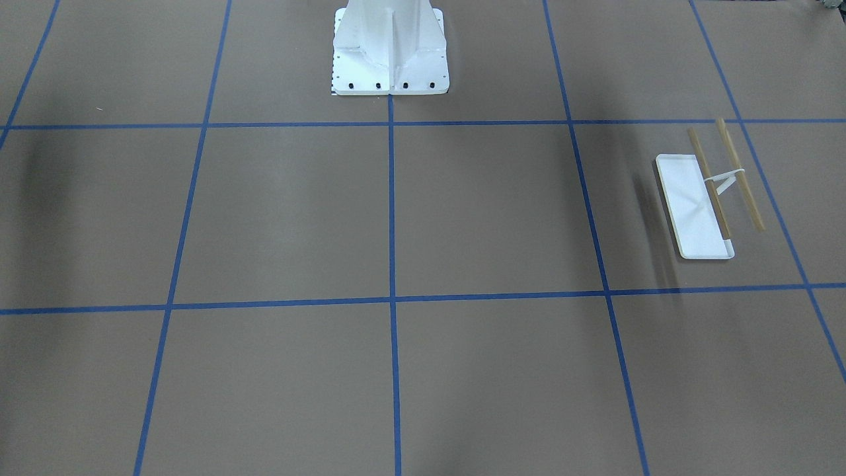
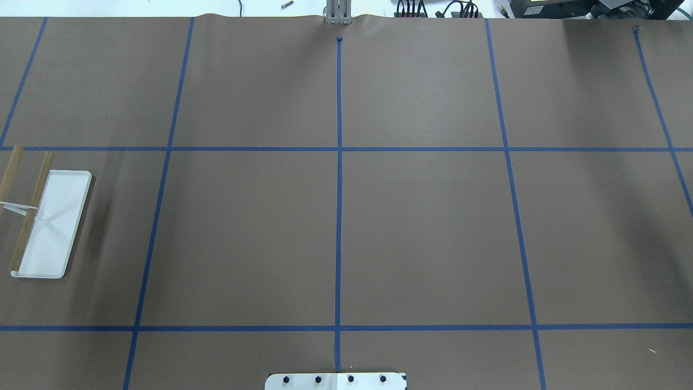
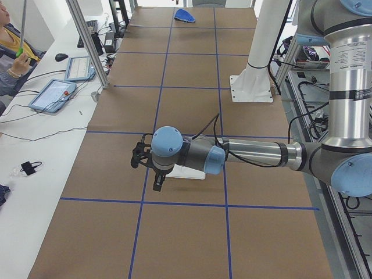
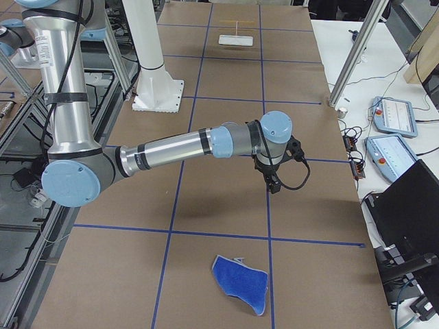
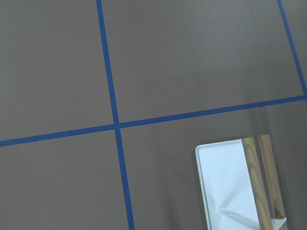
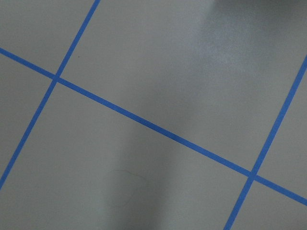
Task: Hang towel on rack
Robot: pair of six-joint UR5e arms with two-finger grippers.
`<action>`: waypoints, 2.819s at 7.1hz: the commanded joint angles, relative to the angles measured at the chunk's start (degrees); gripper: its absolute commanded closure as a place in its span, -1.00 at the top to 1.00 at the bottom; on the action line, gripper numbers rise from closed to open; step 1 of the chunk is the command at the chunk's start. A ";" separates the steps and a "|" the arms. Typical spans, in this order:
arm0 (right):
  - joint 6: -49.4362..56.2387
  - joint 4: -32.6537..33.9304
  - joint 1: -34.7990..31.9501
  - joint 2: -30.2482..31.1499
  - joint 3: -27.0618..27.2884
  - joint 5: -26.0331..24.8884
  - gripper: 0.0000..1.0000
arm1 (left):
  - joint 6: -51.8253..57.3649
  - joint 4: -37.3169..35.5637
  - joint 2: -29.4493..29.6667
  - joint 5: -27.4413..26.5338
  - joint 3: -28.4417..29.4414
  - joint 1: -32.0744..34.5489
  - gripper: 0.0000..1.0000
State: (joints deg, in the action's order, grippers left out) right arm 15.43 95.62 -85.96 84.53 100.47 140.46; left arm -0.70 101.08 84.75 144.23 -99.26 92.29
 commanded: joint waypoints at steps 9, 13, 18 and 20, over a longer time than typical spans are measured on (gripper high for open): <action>0.04 -0.35 0.00 0.81 -1.67 -0.62 1.00 | -2.90 3.34 0.06 -0.18 -0.05 0.00 0.97; 0.22 -10.63 0.00 -0.76 -17.69 -3.67 1.00 | -3.16 6.15 -0.12 -0.09 -0.14 -1.40 0.97; 1.53 -25.22 -3.33 -4.37 -39.71 -7.74 1.00 | -3.16 8.61 -0.20 -0.18 0.47 -3.07 0.97; 2.68 -25.22 -4.65 -5.16 -42.62 -8.62 1.00 | -3.25 8.53 -0.20 -0.35 0.74 -3.16 0.97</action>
State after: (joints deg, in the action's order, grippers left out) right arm 17.61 70.45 -89.61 79.78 59.96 132.34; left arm -3.88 109.63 84.56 143.98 -98.73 89.25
